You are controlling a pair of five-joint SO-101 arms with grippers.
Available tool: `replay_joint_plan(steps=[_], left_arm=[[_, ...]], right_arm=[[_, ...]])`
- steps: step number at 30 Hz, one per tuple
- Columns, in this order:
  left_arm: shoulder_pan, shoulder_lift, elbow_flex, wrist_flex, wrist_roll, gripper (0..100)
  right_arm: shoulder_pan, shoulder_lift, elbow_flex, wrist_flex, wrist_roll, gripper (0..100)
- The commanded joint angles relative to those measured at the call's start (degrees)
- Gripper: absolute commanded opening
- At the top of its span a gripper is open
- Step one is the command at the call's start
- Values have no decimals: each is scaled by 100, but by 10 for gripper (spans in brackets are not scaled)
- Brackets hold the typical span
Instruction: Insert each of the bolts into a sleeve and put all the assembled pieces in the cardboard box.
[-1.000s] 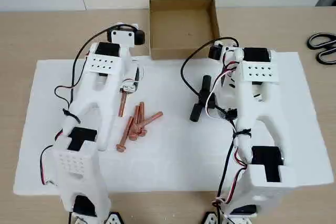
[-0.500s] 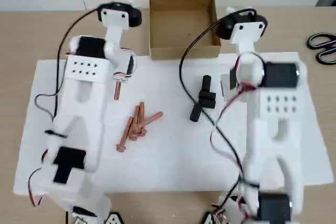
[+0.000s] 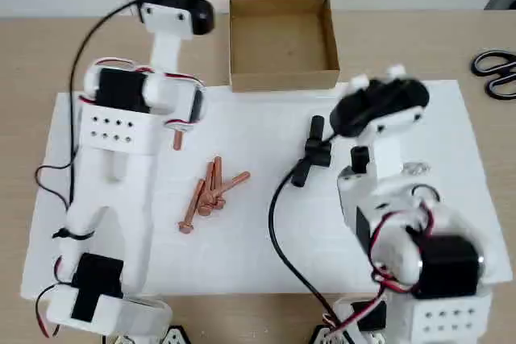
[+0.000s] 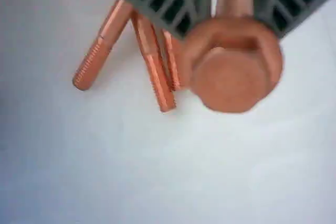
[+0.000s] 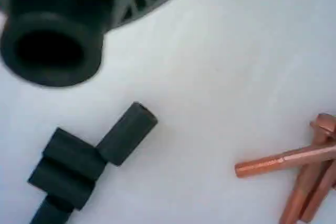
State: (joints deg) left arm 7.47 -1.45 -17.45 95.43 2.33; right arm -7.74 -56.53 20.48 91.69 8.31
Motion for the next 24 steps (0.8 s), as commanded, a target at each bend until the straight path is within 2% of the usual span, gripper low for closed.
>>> replay_joint_plan(steps=[1,9,15,22,24], left_arm=[[149,-229,57,-53,-44,11],[-352,659,1279,-1178,-44,13],[-554,1160,1279,-1371,-26,13],[-510,932,1279,-1371,-9,12],[-510,738,1279,-1371,-9,11]], right_arm=[[4,-708,870,-576,18,3],[4,-1938,1978,-1218,44,3],[4,-2079,1987,-1182,18,3],[4,-2079,2418,-1262,9,3],[4,-2123,2760,-1587,9,3]])
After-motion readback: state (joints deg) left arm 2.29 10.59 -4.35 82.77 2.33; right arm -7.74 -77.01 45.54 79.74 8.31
